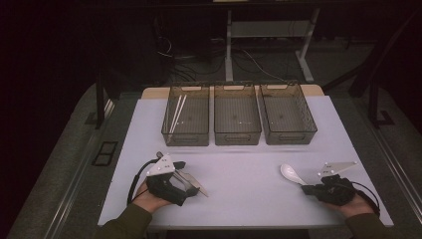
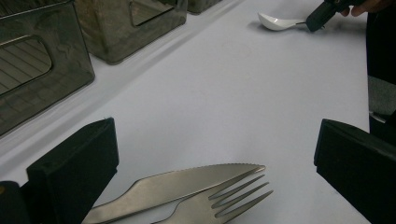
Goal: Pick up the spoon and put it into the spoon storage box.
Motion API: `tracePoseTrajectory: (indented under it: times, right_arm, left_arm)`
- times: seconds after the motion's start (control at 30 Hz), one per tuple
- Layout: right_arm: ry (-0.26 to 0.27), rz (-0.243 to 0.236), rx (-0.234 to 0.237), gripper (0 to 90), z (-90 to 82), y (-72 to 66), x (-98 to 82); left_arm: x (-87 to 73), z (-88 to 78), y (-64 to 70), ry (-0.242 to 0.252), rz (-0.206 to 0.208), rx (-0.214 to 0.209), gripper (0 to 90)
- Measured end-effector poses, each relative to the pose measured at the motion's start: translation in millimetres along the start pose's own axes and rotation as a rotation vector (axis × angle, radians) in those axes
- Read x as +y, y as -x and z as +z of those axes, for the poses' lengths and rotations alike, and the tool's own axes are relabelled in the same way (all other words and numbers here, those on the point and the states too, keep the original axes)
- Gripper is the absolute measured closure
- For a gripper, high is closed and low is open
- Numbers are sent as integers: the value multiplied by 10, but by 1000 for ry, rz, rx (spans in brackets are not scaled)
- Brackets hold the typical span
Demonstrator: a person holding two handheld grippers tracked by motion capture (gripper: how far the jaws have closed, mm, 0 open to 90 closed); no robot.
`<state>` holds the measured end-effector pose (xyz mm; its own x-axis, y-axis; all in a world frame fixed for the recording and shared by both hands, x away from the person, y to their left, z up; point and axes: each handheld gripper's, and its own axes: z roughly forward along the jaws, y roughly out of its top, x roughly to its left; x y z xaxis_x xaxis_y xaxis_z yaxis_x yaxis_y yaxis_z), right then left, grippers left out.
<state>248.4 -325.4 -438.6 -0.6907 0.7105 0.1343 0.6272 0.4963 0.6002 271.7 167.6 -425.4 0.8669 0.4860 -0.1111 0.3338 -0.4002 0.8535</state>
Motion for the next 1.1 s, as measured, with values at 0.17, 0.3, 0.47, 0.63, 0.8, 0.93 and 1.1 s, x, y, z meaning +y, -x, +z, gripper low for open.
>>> tracePoseTrajectory:
  times: [0.17,0.3,0.47,0.63,0.8,0.93,1.1]
  right_arm:
    - [21,33,-25,896,-42,112,-8]
    - [30,59,-38,896,-49,189,-3]
    - [29,75,-59,897,-34,280,12]
    - [34,91,-73,897,-16,344,36]
    - [34,92,-76,897,-16,369,37]
    - [50,97,-61,896,-35,360,37]
    - [130,101,-22,835,-149,347,74]
  left_arm:
    - [0,8,4,-1,-5,-5,0]
    - [1,8,9,-2,-3,-6,0]
    - [-1,14,6,0,-5,-9,0]
    - [-1,13,7,1,-7,-9,0]
    - [1,12,6,2,-8,-10,0]
    - [2,7,7,2,-7,-10,0]
    - [1,11,3,4,-10,-10,0]
